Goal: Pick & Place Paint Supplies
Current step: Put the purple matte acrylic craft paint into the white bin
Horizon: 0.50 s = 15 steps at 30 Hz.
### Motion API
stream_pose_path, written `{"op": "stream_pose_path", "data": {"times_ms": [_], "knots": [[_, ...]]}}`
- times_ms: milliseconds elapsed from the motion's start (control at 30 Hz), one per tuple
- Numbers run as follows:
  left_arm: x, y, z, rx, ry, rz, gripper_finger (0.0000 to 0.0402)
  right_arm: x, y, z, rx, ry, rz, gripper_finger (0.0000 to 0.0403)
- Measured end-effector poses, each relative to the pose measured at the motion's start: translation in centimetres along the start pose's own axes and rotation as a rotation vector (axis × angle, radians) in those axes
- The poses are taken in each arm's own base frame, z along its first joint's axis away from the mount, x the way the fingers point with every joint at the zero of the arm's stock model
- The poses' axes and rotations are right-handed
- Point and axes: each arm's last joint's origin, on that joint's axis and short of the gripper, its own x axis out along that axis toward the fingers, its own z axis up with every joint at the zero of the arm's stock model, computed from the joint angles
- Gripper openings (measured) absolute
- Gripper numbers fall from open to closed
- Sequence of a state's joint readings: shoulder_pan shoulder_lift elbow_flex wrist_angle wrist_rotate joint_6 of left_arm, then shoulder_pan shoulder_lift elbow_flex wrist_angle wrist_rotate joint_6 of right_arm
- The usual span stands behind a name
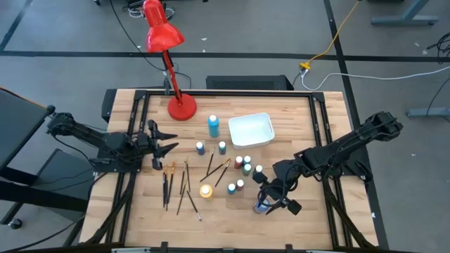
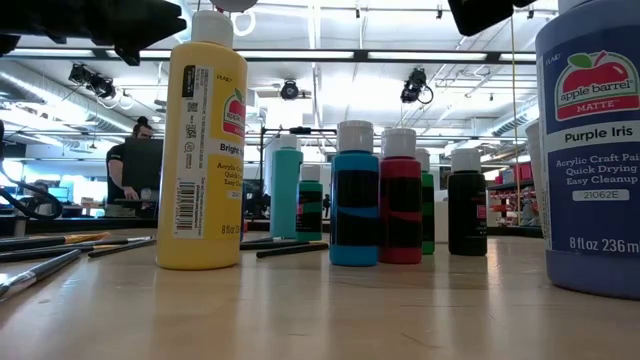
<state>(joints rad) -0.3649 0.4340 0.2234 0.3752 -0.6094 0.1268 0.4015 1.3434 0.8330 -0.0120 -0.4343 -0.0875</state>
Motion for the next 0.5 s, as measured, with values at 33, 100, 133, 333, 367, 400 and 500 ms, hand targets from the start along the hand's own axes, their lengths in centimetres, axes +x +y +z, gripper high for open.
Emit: {"op": "stream_pose_path", "data": {"times_ms": [33,100,133,333,367,400,500], "knots": [[0.03,-0.03,-0.04,0.002,0.003,-0.001,0.0145,0.00,0.00,0.00,-0.001,0.000,0.000,0.0170],[0.14,-0.12,-0.15,0.008,0.011,-0.001,0.0145,0.00,0.00,0.02,-0.006,-0.002,0.000,0.0170],[0.21,-0.17,-0.22,0.012,0.017,-0.002,0.0145,0.00,0.00,0.04,-0.007,-0.004,0.000,0.0170],[0.53,-0.46,-0.65,0.032,0.046,-0.006,0.0145,0.00,-0.01,0.12,-0.007,-0.011,-0.001,0.0170],[0.57,-0.49,-0.71,0.035,0.050,-0.006,0.0145,0.00,-0.01,0.13,-0.008,-0.013,-0.001,0.0170],[0.61,-0.53,-0.76,0.038,0.054,-0.007,0.0145,0.00,-0.01,0.13,-0.008,-0.012,-0.001,0.0170],[0.72,-0.63,-0.92,0.045,0.064,-0.009,0.0145,0.02,0.05,0.12,-0.007,-0.011,0.002,0.0170]]}}
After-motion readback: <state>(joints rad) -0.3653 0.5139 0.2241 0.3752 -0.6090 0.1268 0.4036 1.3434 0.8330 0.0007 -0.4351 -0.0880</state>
